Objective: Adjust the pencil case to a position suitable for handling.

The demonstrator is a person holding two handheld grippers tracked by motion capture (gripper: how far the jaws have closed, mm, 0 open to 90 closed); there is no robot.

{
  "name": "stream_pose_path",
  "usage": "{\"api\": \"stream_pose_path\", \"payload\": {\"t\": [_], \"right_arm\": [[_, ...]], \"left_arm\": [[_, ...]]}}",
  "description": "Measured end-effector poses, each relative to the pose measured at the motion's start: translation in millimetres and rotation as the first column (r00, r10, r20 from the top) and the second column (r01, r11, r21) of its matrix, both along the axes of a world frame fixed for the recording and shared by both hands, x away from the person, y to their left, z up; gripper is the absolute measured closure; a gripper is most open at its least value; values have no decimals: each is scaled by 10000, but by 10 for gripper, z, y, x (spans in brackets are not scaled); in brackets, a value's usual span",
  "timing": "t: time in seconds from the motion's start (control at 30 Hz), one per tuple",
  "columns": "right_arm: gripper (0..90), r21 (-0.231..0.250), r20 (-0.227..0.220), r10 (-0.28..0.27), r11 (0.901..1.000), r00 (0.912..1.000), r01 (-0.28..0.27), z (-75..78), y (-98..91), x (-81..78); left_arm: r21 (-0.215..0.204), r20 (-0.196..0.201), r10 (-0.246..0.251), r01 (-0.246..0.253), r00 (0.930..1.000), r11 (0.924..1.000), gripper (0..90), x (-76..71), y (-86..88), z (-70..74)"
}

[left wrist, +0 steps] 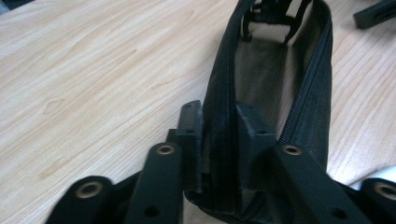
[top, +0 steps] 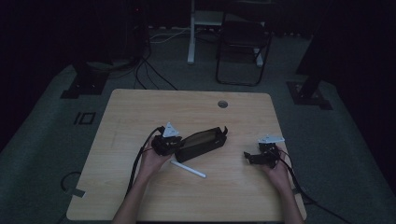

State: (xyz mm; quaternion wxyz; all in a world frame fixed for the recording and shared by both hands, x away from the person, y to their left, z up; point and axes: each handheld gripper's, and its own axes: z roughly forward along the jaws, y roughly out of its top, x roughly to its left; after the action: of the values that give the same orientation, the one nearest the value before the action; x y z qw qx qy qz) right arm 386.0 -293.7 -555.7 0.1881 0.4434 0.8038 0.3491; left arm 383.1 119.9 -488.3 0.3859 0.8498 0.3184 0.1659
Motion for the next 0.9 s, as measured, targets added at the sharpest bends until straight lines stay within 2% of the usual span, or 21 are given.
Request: {"api": "stream_pose_path", "payload": {"t": [0.13,0.3,0.5,0.63,0.7,0.9], "right_arm": [[119,2,1,-2,10000,10000,2,0,0,0],[120,3,0,-6,10000,10000,6,0,0,1],[120,1,-2,-26,10000,10000,26,0,-2,4],[120,2,-2,-29,10000,10000,29,0,-1,4],[120,1,-1,-27,10000,10000,27,0,-1,4],[120,1,-2,-26,10000,10000,26,0,-1,4]], "left_arm": [[-409,255,157,-146,9996,9991,565,-51,56,89],[-766,555,209,-166,9982,9969,478,-139,129,195],[-790,562,-144,188,9983,9967,448,-261,172,203],[-851,548,-541,586,9970,9946,442,-414,205,127],[-581,560,-677,709,9961,9958,434,-455,187,106],[-634,702,-1261,1306,9895,9894,433,-553,136,84]]}}
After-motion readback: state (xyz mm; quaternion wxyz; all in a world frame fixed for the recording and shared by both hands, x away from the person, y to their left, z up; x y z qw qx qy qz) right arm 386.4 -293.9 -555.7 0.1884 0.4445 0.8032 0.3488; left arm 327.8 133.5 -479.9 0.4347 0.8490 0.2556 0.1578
